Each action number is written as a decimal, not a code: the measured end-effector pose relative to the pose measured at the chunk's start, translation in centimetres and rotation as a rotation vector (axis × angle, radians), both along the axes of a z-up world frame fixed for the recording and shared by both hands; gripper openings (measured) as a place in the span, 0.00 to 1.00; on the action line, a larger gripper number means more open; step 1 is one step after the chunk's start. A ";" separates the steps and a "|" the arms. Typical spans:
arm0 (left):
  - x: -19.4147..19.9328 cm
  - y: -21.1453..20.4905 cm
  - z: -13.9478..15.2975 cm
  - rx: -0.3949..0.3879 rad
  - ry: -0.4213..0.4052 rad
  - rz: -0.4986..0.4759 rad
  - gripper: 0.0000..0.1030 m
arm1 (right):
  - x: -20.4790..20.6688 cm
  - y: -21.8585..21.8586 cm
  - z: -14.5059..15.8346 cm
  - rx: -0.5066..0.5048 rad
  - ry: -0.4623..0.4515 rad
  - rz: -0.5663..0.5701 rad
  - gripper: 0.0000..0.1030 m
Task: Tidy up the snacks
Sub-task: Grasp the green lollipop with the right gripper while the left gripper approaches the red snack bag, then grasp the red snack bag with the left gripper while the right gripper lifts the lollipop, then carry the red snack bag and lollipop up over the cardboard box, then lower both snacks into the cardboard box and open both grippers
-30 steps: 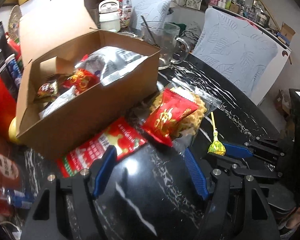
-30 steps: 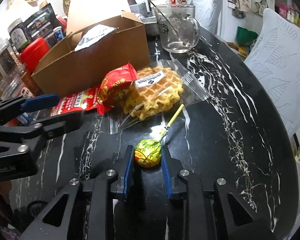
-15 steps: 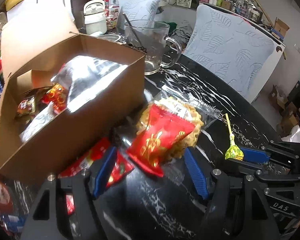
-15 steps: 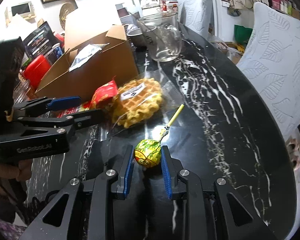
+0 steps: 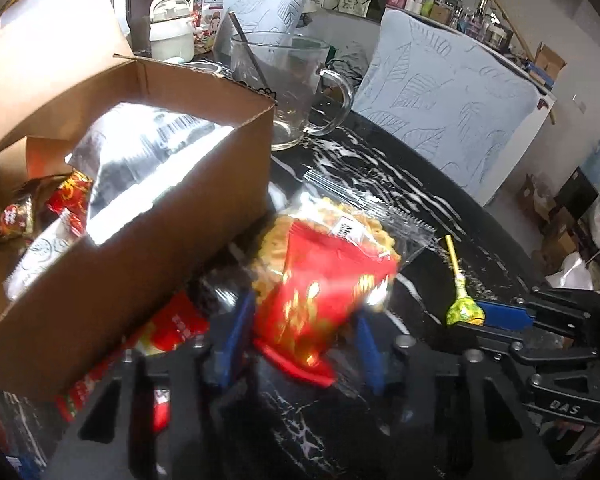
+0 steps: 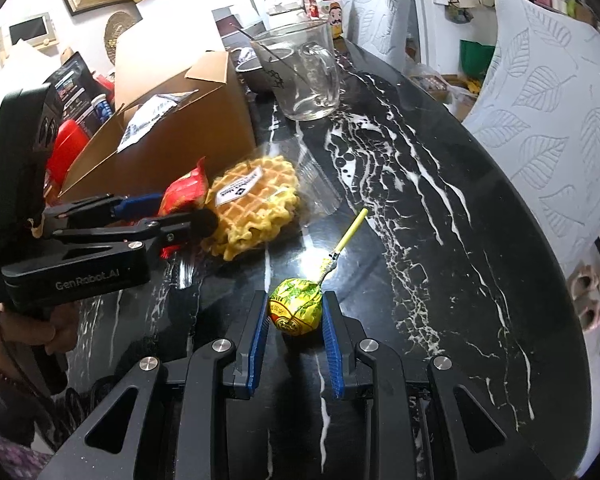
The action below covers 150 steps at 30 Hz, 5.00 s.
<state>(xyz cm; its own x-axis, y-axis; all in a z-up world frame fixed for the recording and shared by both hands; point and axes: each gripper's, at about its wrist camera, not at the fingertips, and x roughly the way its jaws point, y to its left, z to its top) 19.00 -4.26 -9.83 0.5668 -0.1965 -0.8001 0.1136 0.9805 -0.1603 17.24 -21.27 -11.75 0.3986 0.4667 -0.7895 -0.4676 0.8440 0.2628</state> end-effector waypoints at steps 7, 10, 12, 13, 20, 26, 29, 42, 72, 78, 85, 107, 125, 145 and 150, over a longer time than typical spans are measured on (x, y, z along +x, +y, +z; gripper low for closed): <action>-0.7 0.1 0.5 0.014 -0.013 0.019 0.31 | -0.1 -0.3 0.1 0.001 -0.001 -0.009 0.25; -1.5 0.3 0.7 0.010 -0.004 0.036 0.31 | -0.4 -0.3 0.3 0.005 -0.006 -0.006 0.25; -1.9 0.1 0.9 0.011 -0.003 0.040 0.31 | -0.8 -0.4 0.5 0.008 -0.010 -0.004 0.25; -2.2 0.0 1.0 0.014 -0.004 0.041 0.31 | -1.1 -0.4 0.5 0.011 -0.012 -0.004 0.25; -4.9 -0.5 2.0 0.020 -0.018 0.052 0.31 | -2.9 -0.7 1.3 0.034 -0.025 0.004 0.25; -7.8 -0.5 2.6 0.026 -0.025 0.070 0.31 | -5.1 -0.4 1.9 0.051 -0.038 0.029 0.25; -9.2 -0.4 2.9 0.028 -0.029 0.078 0.31 | -6.2 -0.1 2.2 0.063 -0.039 0.047 0.25; -14.5 1.6 6.0 0.052 -0.107 0.118 0.31 | -10.6 3.6 5.1 0.116 -0.100 0.163 0.25; -11.7 10.0 18.1 0.186 -0.366 0.231 0.31 | -5.2 13.1 16.5 0.210 -0.317 0.395 0.25; -9.0 12.0 18.8 0.200 -0.372 0.248 0.31 | -2.4 14.8 17.9 0.200 -0.335 0.407 0.25; -5.1 14.3 18.6 0.204 -0.356 0.261 0.31 | 1.8 16.8 18.4 0.172 -0.336 0.403 0.25; 7.7 19.0 11.7 0.175 -0.131 0.317 0.31 | 14.1 22.5 14.0 0.065 -0.175 0.392 0.25; 10.3 19.2 7.8 0.181 0.003 0.314 0.31 | 16.2 25.1 9.5 -0.071 -0.109 0.409 0.33; 8.5 18.2 10.3 0.233 -0.013 0.366 0.77 | 15.0 22.7 12.0 -0.086 -0.153 0.332 0.60; 7.3 17.4 12.3 0.240 -0.047 0.369 0.77 | 14.1 21.9 13.5 -0.077 -0.182 0.320 0.60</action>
<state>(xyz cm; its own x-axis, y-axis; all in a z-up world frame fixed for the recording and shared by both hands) 26.30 13.11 2.43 0.6010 0.2142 -0.7700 -0.2492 0.9656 0.0741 31.35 0.62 1.80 0.3786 0.5328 -0.7568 -0.7443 0.6613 0.0932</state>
